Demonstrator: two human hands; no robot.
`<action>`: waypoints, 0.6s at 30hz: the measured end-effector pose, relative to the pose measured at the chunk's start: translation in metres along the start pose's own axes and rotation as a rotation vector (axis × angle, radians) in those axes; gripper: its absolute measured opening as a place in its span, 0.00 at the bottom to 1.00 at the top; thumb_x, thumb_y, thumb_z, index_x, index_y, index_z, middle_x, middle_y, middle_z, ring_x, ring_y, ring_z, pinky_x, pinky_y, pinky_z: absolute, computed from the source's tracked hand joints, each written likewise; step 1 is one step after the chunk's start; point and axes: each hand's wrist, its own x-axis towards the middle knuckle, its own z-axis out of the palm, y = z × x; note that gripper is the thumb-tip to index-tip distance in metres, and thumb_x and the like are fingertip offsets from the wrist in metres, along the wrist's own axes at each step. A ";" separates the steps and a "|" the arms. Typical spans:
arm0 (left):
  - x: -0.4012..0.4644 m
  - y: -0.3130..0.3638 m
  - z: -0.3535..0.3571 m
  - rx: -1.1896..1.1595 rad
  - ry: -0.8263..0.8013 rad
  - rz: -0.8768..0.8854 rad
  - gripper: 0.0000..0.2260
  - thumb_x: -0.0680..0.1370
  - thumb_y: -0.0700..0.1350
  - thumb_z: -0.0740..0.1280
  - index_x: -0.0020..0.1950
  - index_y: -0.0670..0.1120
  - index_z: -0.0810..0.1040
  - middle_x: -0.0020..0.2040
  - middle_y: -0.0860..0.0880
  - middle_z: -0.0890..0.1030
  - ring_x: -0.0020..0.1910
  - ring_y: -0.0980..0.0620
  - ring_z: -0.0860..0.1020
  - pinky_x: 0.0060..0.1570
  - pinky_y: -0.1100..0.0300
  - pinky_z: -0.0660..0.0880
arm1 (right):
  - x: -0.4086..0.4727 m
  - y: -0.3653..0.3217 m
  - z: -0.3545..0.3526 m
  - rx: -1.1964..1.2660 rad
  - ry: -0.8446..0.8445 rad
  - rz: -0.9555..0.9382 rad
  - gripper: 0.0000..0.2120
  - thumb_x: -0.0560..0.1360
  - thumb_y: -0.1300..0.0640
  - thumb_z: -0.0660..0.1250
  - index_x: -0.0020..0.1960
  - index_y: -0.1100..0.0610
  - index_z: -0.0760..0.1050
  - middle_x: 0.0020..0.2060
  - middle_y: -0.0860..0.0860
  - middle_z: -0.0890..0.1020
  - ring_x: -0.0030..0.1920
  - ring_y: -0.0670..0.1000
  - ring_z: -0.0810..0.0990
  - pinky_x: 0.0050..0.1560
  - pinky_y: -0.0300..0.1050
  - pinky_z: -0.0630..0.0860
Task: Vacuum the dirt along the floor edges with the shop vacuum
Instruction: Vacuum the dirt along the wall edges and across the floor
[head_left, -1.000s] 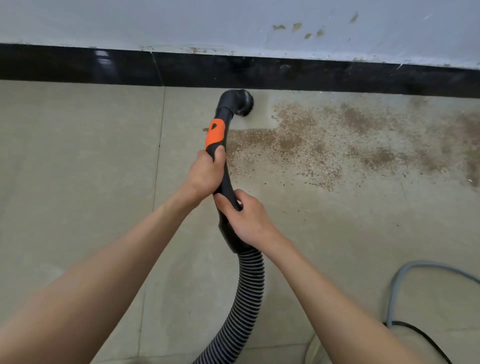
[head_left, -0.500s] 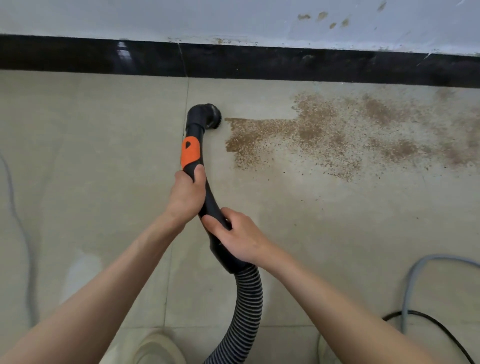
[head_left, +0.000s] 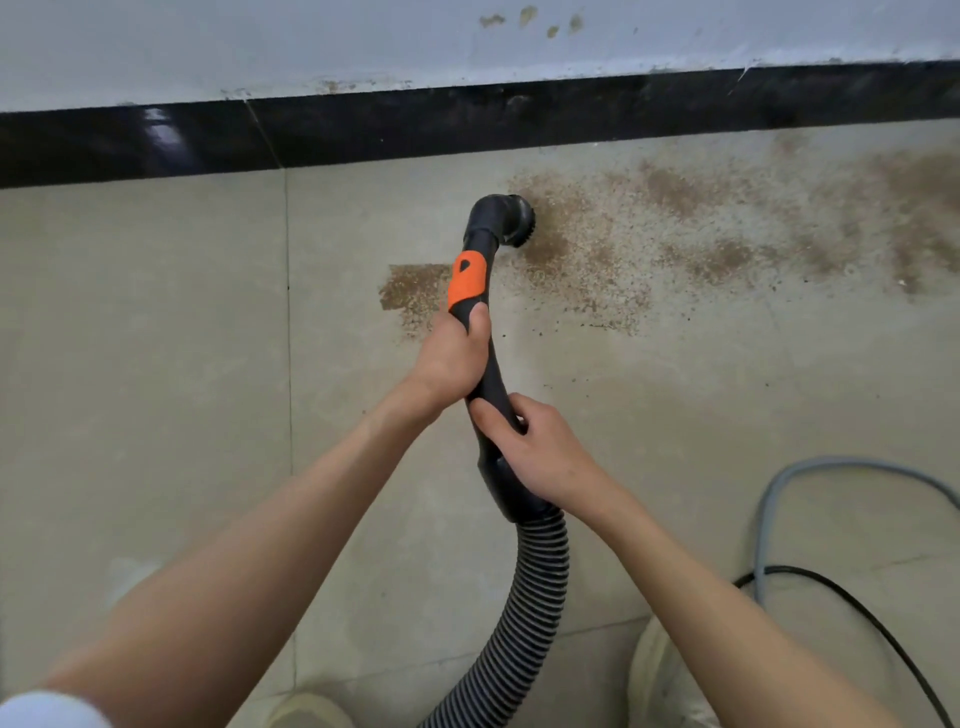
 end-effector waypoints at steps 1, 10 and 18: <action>0.002 0.005 0.002 0.017 -0.014 0.011 0.22 0.82 0.52 0.52 0.59 0.33 0.69 0.49 0.37 0.78 0.46 0.40 0.77 0.40 0.56 0.69 | 0.003 0.000 -0.003 0.005 0.020 0.003 0.16 0.78 0.45 0.63 0.38 0.55 0.69 0.30 0.46 0.72 0.31 0.45 0.70 0.31 0.35 0.64; 0.004 -0.010 -0.032 -0.064 0.136 -0.028 0.22 0.82 0.53 0.53 0.62 0.35 0.68 0.46 0.45 0.74 0.42 0.48 0.73 0.35 0.58 0.67 | 0.008 -0.027 0.016 0.044 -0.106 -0.045 0.16 0.78 0.44 0.62 0.37 0.54 0.69 0.31 0.47 0.73 0.32 0.46 0.72 0.35 0.39 0.67; -0.031 -0.042 -0.073 -0.159 0.316 -0.167 0.20 0.82 0.51 0.53 0.65 0.37 0.65 0.42 0.48 0.71 0.38 0.52 0.71 0.34 0.59 0.65 | -0.007 -0.049 0.050 0.087 -0.362 -0.041 0.18 0.78 0.45 0.63 0.36 0.55 0.69 0.36 0.55 0.78 0.37 0.54 0.78 0.42 0.51 0.74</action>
